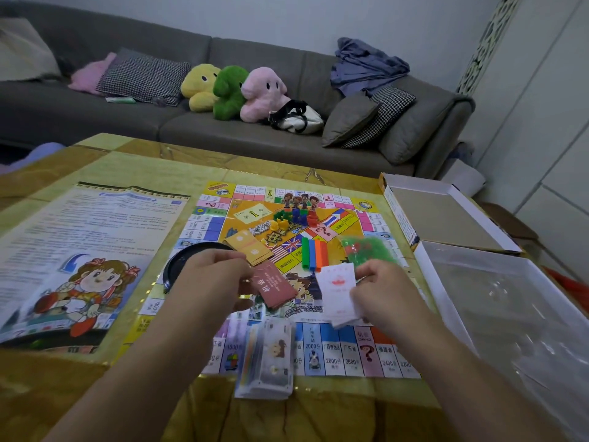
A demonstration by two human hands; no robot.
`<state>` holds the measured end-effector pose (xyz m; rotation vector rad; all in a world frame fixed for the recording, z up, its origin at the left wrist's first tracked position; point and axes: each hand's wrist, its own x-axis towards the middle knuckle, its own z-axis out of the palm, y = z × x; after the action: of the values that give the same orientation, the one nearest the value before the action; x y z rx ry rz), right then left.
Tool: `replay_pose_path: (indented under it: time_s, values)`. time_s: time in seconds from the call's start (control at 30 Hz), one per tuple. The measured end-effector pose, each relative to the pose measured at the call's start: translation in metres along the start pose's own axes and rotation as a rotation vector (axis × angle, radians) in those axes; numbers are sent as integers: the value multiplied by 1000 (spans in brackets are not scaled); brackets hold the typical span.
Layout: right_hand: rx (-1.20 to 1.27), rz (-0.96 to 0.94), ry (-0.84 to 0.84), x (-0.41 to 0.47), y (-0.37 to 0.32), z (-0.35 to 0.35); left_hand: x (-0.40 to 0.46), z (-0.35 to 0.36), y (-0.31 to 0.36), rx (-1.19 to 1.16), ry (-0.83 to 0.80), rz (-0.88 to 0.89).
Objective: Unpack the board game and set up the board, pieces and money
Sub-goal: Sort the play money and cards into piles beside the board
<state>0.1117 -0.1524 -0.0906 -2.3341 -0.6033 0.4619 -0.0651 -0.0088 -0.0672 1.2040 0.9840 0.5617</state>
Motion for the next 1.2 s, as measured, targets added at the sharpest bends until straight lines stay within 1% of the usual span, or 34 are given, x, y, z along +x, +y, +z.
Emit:
replay_pose_path:
  time_s: [0.07,0.13,0.23,0.3,0.4,0.5,0.57,0.6,0.67,0.73,0.77,0.83,0.87,0.97,1.07,1.2]
  values:
    - [97,47,-47,1,0,10,-2,1,1,2,-1,9]
    - [185,75,-55,1,-5,17,-3,3,0,-7,-12,-3]
    - [177,23,-43,1,-10,29,-4,5,-1,-6,-14,-6]
    - [71,-27,1,3,-6,38,-5,5,0,9,-11,3]
    - [-150,-84,92,0,-2,45,-6,5,3,-11,-8,-14]
    - [-443,-187,195,-6,-2,47,-7,7,5,-18,-22,-39]
    - [-565,-252,213,-10,-4,45,-7,7,5,-9,-28,-49]
    - [-575,-274,206,-11,-5,43,-7,6,6,-2,-26,-48]
    - [-470,-321,132,-18,-10,35,-5,5,8,3,-10,-49]
    - [-293,-384,-46,-27,-17,28,-5,4,12,-9,24,-62]
    - [-248,-407,-156,-33,-21,25,-4,3,13,-7,37,-67]
    - [-288,-431,-327,-45,-28,28,-6,3,15,4,49,-74]
    - [-319,-434,-370,-48,-29,32,-7,3,16,12,50,-79]
    - [-382,-466,-410,-55,-32,43,-12,-3,13,62,36,-58]
    - [-476,-531,-380,-59,-35,46,-16,-12,6,157,-20,9]
    - [-536,-559,-383,-70,-43,50,-17,-24,-1,321,-104,11]
